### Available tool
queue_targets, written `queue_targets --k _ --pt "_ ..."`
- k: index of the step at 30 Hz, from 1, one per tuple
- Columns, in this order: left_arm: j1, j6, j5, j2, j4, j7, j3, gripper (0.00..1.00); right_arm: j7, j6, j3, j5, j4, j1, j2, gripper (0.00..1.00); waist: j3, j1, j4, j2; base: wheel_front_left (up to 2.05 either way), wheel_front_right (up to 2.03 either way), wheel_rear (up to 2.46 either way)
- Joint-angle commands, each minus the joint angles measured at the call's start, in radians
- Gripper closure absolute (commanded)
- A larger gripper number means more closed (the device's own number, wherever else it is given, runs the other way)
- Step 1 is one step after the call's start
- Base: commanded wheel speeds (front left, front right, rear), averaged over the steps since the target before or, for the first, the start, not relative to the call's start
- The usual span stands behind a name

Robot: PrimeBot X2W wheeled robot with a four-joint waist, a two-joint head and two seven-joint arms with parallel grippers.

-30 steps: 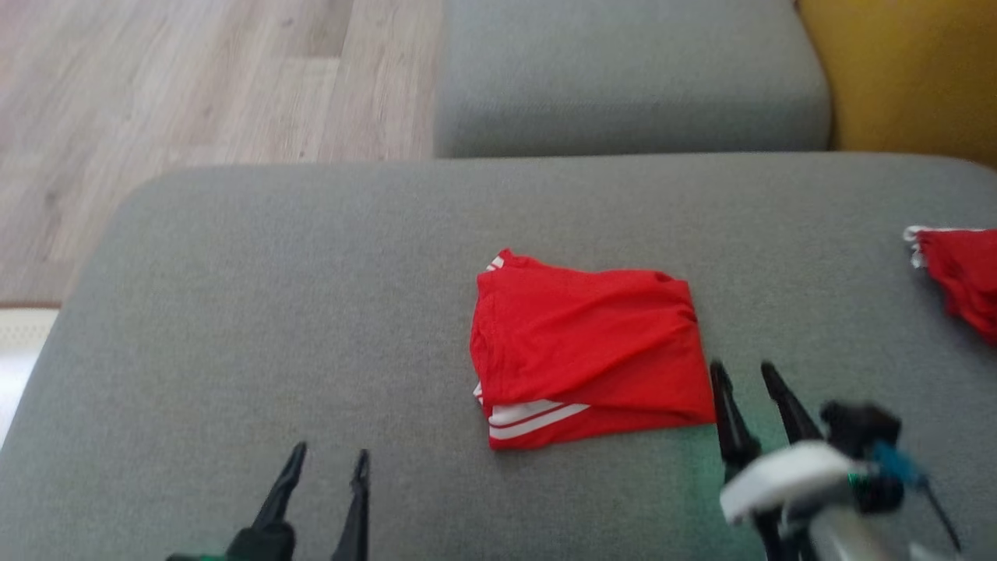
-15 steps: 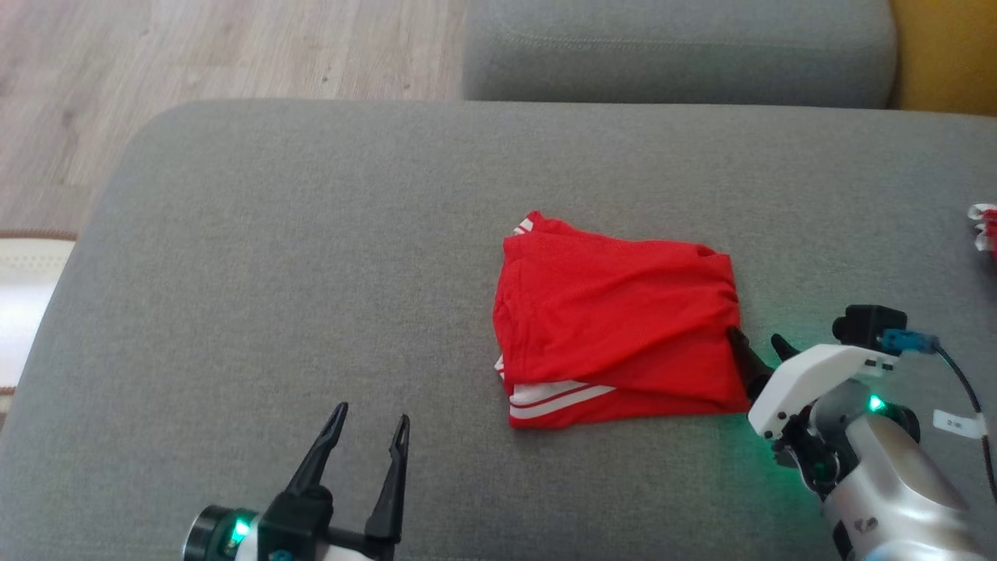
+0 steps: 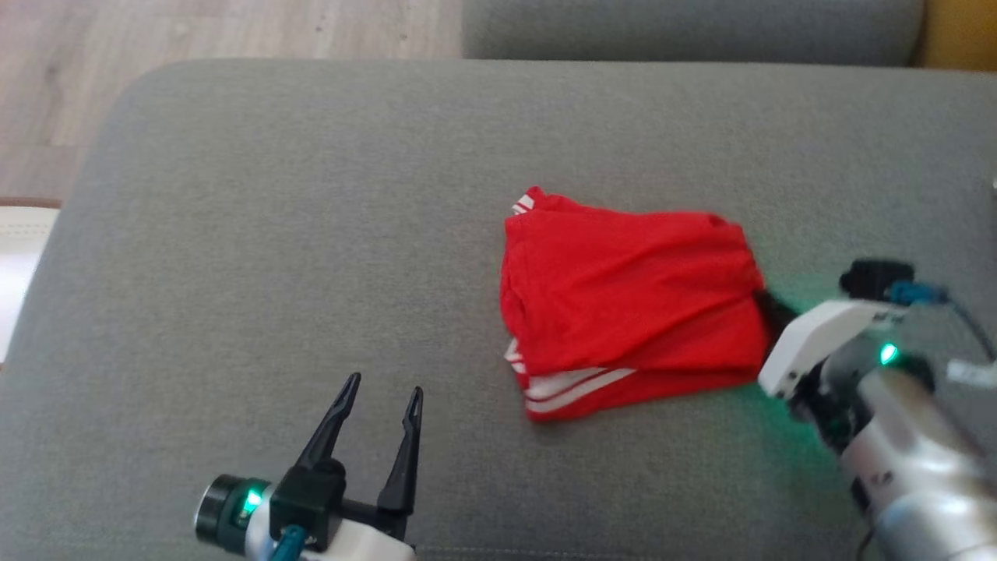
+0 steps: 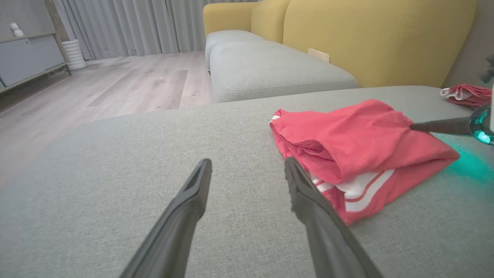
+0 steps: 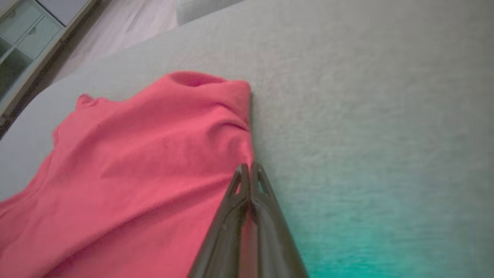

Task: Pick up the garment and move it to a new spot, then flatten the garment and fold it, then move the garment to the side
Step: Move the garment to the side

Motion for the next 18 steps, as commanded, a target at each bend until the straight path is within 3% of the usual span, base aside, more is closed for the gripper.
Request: queue_targets --k 1,9,18 --pt "-0.05 0.005 -0.007 -0.012 -0.035 -0.012 0.02 0.0 -0.021 -0.001 0.02 -0.01 -0.027 -0.062 -0.038 1.0 0.019 -0.0001 -0.02 0.0 0.0 0.0 0.0" --pt "-0.109 -0.001 -0.006 -0.015 -0.045 -0.012 -0.007 0.0 -0.011 -0.001 0.057 -0.046 -0.067 -0.228 -0.213 1.0 0.101 -0.0001 -0.1 0.0 0.0 0.0 0.0" --pt "-0.186 -0.017 0.011 -0.006 -0.041 -0.012 -0.029 0.0 0.044 -0.001 0.04 -0.104 -0.142 -0.339 -0.434 1.0 0.168 -0.0001 -0.145 0.0 0.0 0.0 0.0"
